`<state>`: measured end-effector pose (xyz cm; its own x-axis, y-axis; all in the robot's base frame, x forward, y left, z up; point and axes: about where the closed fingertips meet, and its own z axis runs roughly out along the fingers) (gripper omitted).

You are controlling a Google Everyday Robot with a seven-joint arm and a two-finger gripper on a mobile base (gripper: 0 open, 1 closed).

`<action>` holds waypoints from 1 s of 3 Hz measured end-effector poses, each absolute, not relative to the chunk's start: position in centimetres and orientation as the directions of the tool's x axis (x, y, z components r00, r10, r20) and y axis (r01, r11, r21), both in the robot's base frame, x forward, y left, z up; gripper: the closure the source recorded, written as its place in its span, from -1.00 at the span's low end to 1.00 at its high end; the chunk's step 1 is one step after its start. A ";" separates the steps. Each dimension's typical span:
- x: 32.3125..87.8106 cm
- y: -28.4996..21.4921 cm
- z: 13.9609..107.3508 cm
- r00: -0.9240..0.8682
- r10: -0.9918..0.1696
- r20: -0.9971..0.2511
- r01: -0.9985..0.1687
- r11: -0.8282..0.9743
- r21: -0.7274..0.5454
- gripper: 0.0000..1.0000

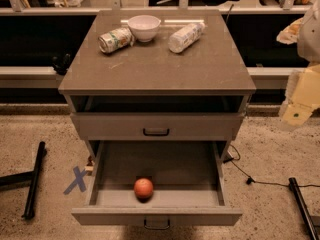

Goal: Pick apple from middle drawer and place on counter

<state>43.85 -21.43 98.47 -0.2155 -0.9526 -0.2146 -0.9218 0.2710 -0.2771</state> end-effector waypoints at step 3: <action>41.9 -20.9 87.5 -0.267 -0.846 -0.462 -0.942 0.329 -0.058 -1.00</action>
Offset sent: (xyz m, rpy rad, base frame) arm -0.0093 -0.0084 -0.1002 0.2263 0.1064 0.0098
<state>41.90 -20.86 87.50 -0.2673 -0.8459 -0.4616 -0.9424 0.3294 -0.0579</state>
